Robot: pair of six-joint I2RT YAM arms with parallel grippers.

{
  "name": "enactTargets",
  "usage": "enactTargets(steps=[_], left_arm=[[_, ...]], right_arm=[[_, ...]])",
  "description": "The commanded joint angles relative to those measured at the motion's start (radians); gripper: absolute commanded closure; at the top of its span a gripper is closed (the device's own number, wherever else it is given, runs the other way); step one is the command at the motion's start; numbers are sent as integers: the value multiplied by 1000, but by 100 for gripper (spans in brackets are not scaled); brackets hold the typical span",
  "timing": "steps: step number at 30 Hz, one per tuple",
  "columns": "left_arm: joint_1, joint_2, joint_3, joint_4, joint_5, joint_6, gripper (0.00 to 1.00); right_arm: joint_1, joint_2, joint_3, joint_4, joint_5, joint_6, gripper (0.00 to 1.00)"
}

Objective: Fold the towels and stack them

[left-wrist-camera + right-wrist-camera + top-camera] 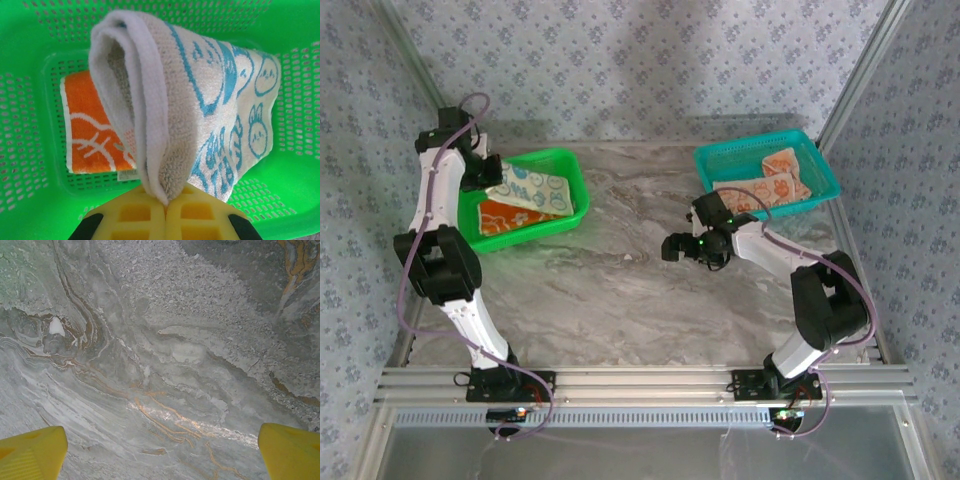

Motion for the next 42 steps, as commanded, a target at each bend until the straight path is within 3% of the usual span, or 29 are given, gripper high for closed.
enactTargets(steps=[1,8,18,33,34,36,40,42], left_arm=[[2,18,36,-21,8,-15,100],[3,10,11,-45,-43,-56,100],[7,1,-157,18,-130,-96,100],[22,125,-85,41,-199,-57,99],[23,129,-87,41,-191,-57,92],[22,140,-89,36,-198,-61,65],[22,123,-101,41,-227,-65,27],[22,118,-86,31,-240,-64,21]], right_arm=[[5,14,18,-13,-12,-14,0],[5,12,13,-15,-15,-15,0],[6,21,17,-11,-19,-16,0],[7,4,14,-25,-8,-13,0],[8,2,14,-25,-9,-11,0],[7,-3,13,-22,-5,-9,0],[10,-17,15,-16,-3,0,0],[11,-23,25,-20,-4,2,0]])
